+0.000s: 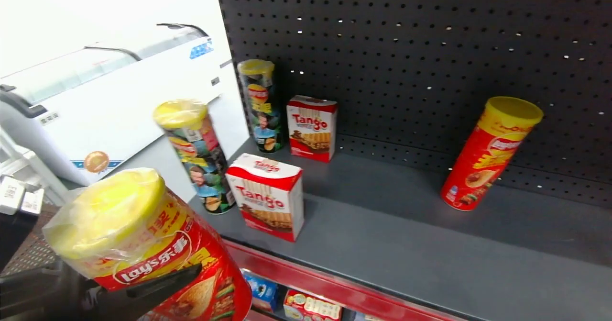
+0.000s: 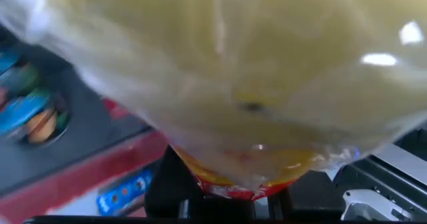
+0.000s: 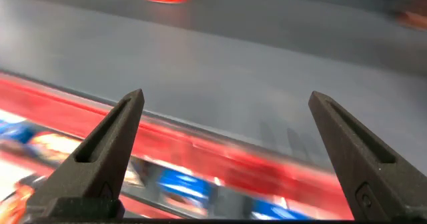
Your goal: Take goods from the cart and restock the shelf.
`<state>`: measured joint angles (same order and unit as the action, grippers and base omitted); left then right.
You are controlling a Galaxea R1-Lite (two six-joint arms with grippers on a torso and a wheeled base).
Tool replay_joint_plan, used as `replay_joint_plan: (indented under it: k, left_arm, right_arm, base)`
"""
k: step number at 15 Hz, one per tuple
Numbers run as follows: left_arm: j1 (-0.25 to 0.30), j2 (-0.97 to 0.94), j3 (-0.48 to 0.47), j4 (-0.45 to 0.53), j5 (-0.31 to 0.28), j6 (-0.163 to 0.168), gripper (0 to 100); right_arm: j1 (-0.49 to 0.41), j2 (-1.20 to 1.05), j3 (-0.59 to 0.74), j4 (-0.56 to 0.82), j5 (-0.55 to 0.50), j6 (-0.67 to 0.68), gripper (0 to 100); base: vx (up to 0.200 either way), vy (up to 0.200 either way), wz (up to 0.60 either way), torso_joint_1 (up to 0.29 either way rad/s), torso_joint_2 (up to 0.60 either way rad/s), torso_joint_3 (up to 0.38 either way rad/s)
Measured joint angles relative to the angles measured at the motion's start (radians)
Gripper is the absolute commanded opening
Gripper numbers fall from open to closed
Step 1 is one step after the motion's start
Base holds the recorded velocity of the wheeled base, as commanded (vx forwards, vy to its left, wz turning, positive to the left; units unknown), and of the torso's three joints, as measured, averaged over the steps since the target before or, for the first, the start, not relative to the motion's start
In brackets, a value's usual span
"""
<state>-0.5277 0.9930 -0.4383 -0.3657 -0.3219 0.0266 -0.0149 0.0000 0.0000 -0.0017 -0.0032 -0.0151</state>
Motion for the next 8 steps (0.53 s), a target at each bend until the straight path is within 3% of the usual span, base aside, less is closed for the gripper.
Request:
replay_joint_plan:
  k: [2, 8]
  left_arm:
    - [0.003, 0.004, 0.000, -0.003, 0.000, 0.000, 0]
    - [0.010, 0.008, 0.001, -0.003, 0.000, -0.003, 0]
  right_arm:
    - [0.000, 0.000, 0.000, -0.001, 0.000, 0.000, 100]
    - [-0.001, 0.000, 0.000, -0.001, 0.001, 0.000, 100]
  base:
    - [0.000, 0.000, -0.60, 0.000, 0.00, 0.002]
    - [0.000, 0.000, 0.00, 0.000, 0.00, 0.000]
